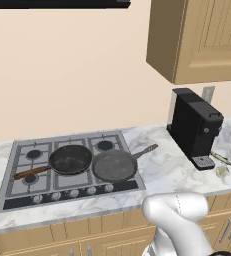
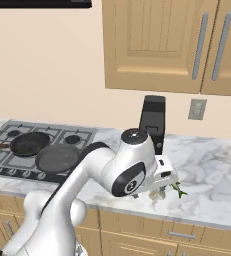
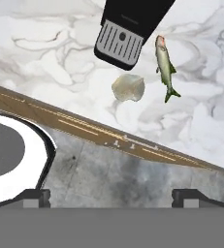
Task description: Place both pans onto different burners. Then place the garlic and the fish on different pans.
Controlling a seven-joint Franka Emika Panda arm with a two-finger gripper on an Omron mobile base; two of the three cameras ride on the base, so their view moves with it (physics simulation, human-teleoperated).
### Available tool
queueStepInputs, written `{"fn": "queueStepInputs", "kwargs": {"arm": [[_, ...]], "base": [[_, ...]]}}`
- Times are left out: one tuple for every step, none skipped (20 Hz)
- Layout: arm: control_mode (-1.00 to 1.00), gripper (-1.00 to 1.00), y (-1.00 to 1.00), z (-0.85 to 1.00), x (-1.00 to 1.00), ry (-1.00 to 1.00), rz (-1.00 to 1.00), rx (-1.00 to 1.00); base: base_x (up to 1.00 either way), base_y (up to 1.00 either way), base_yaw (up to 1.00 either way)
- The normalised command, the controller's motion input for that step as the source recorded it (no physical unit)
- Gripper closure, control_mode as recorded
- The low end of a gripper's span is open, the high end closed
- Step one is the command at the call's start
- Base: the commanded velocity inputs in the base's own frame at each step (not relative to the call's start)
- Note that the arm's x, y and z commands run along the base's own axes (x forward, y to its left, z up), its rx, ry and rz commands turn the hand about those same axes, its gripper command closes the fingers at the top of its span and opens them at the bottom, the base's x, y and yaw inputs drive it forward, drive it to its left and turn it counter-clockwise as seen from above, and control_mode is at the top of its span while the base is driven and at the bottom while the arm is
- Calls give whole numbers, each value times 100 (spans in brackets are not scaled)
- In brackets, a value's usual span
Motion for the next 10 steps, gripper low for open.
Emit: {"fn": "queueStepInputs", "kwargs": {"arm": [[-100,-100,-47,-20,37,0,5,23],[-100,-100,-45,-22,40,0,7,22],[-100,-100,-46,-22,41,0,9,21],[-100,-100,-46,-22,39,0,9,21],[-100,-100,-46,-21,39,-1,9,20],[-100,-100,-41,-19,38,0,8,19],[-100,-100,-37,-16,36,0,6,17],[-100,-100,-30,-13,33,0,4,15],[-100,-100,-29,-13,32,0,3,13],[-100,-100,-28,-14,31,0,3,12]], "base": [[0,0,0],[0,0,0],[0,0,0],[0,0,0],[0,0,0],[0,0,0],[0,0,0],[0,0,0],[0,0,0],[0,0,0]]}}
